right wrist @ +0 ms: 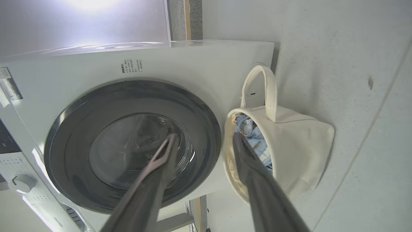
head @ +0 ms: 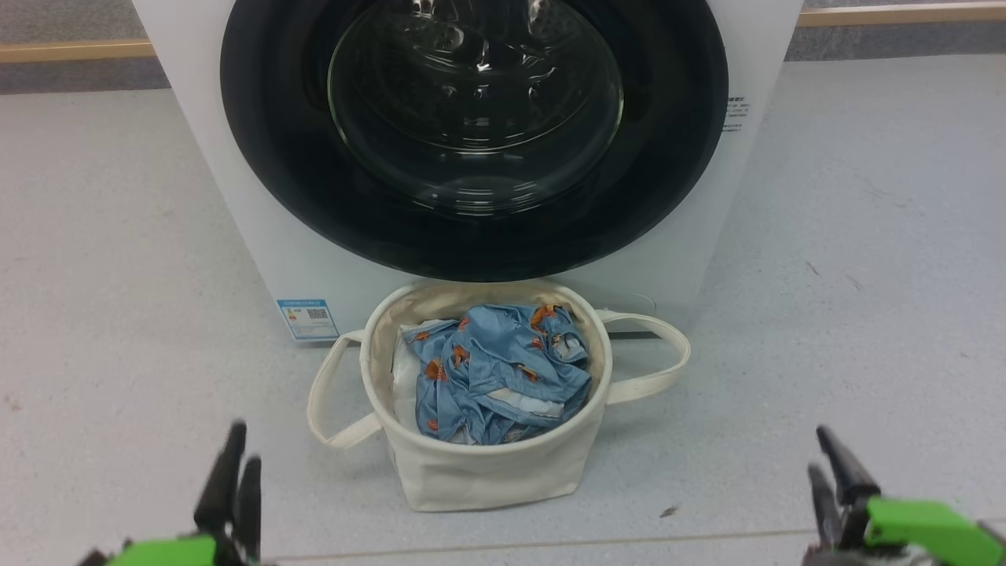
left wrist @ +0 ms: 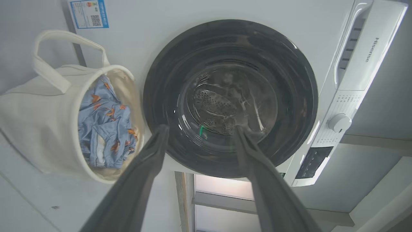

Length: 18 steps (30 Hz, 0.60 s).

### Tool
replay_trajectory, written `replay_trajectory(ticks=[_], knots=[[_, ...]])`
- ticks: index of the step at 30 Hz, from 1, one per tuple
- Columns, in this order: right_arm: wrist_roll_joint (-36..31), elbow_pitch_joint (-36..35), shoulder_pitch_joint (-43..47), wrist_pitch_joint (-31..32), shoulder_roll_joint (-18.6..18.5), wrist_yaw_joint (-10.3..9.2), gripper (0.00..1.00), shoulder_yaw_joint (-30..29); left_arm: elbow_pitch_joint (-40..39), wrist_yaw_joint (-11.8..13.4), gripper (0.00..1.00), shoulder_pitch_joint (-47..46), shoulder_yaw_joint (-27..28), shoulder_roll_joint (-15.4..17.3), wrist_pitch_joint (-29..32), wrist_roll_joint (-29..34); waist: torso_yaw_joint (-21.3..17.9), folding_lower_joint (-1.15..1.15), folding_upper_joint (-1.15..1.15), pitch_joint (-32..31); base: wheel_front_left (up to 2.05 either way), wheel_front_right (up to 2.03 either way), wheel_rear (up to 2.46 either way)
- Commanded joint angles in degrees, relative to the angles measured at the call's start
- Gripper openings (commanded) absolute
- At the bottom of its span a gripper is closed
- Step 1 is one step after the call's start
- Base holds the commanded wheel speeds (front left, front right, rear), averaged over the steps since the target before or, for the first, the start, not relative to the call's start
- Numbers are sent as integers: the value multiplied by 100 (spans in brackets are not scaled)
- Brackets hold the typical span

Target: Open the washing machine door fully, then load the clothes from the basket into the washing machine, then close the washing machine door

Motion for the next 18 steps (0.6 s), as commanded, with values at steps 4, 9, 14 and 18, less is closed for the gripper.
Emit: replay_trajectory(ticks=[4,9,14,18], knots=[[-17,-49,-83,-9,22,0,100,-75,9,-9,100,-105,18,10,-37,-4,8,4,0,6,0,0,0],[-75,-33,-123,-23,75,0,100,-154,112,-29,100,-184,25,17,-78,5,23,1,0,2,0,0,0],[-210,-80,-165,-38,118,0,100,-213,192,-52,100,-271,16,45,-147,62,31,0,0,7,0,0,0],[-325,-99,-178,-52,142,0,100,-259,189,-64,100,-305,-68,94,-246,221,35,0,0,10,0,0,0]])
